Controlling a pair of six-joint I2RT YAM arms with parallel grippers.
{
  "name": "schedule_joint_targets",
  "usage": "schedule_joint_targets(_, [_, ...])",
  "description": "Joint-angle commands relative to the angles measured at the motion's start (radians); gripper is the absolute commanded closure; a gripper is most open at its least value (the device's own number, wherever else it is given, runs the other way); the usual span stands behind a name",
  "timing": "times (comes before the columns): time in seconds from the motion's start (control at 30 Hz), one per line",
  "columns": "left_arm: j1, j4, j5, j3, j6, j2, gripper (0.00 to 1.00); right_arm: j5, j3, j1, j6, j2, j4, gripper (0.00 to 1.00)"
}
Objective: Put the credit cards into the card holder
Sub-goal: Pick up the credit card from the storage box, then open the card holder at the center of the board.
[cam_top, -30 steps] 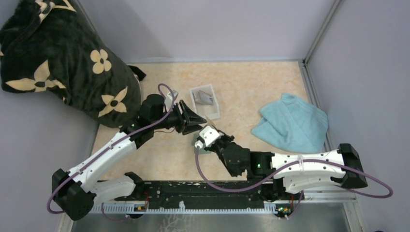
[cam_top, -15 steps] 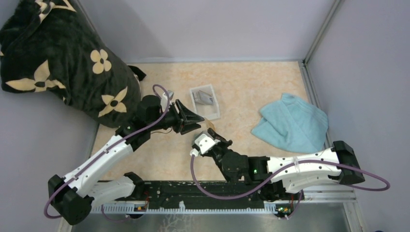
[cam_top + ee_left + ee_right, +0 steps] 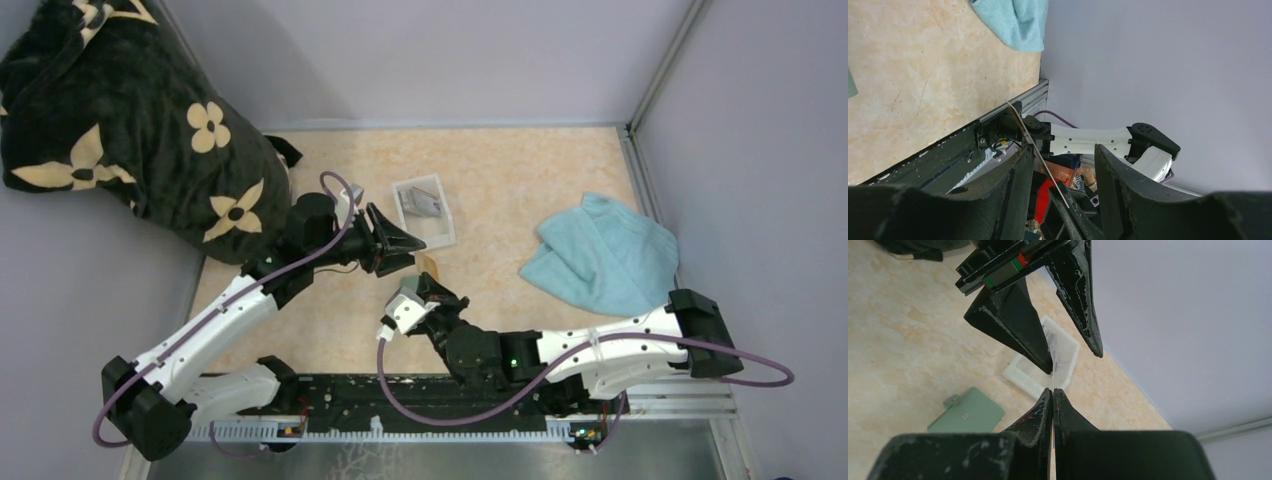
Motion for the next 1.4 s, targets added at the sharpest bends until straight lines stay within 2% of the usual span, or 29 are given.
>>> schedule_joint_targets(0.0, [-0.004,0.02,0.043,0.027,0.003,0.009,0.46,0.003,0.047,0.014,-0.063,0.021,0.082,1.0])
schedule_joint_targets(0.27, [-0.004,0.062,0.112,0.001,0.017,0.034,0.58,-0.013,0.072,0.015,-0.11,0.06,0.088,1.0])
schedule_joint_targets(0.33, [-0.004,0.09,0.136,-0.005,0.019,0.045,0.67,-0.017,0.072,0.016,-0.117,0.067,0.086,1.0])
schedule_joint_targets(0.47, [-0.004,0.174,0.193,-0.04,0.01,0.063,0.96,-0.013,0.059,0.017,-0.117,0.075,0.088,1.0])
schedule_joint_targets(0.5, [-0.004,0.204,0.204,-0.059,0.002,0.063,1.0,-0.01,0.054,0.018,-0.109,0.07,0.089,1.0])
schedule_joint_targets(0.6, [-0.003,0.32,0.199,-0.138,-0.026,0.046,1.0,0.012,0.041,0.021,-0.065,0.06,0.07,1.0])
schedule_joint_targets(0.63, [-0.001,0.345,0.181,-0.168,-0.041,0.037,1.0,0.025,0.039,0.021,-0.046,0.06,0.055,0.97])
schedule_joint_targets(0.7, [0.01,0.463,0.129,-0.233,-0.08,0.019,1.0,0.061,0.033,0.021,0.006,0.066,0.023,0.78])
schedule_joint_targets(0.77, [0.031,0.538,0.082,-0.276,-0.096,0.015,1.0,0.107,0.009,0.021,0.057,0.071,0.014,0.65])
schedule_joint_targets(0.83, [0.056,0.557,0.033,-0.289,-0.064,0.022,1.0,0.134,0.001,0.021,0.151,0.071,-0.032,0.54])
schedule_joint_targets(0.9, [0.081,0.568,-0.005,-0.296,-0.008,0.038,1.0,0.16,0.006,0.021,0.265,0.065,-0.102,0.49])
schedule_joint_targets(1.1, [0.153,0.637,-0.044,-0.377,0.091,0.075,1.0,0.194,0.05,0.02,0.653,0.062,-0.335,0.43])
schedule_joint_targets(1.17, [0.177,0.665,-0.048,-0.414,0.113,0.073,1.0,0.205,0.082,0.014,0.813,0.089,-0.468,0.42])
schedule_joint_targets(1.27, [0.206,0.636,-0.062,-0.442,0.186,0.065,1.0,0.218,0.14,-0.003,1.102,0.138,-0.69,0.42])
schedule_joint_targets(1.37, [0.212,0.591,-0.076,-0.446,0.265,0.053,1.0,0.189,0.173,-0.025,1.31,0.192,-0.833,0.41])
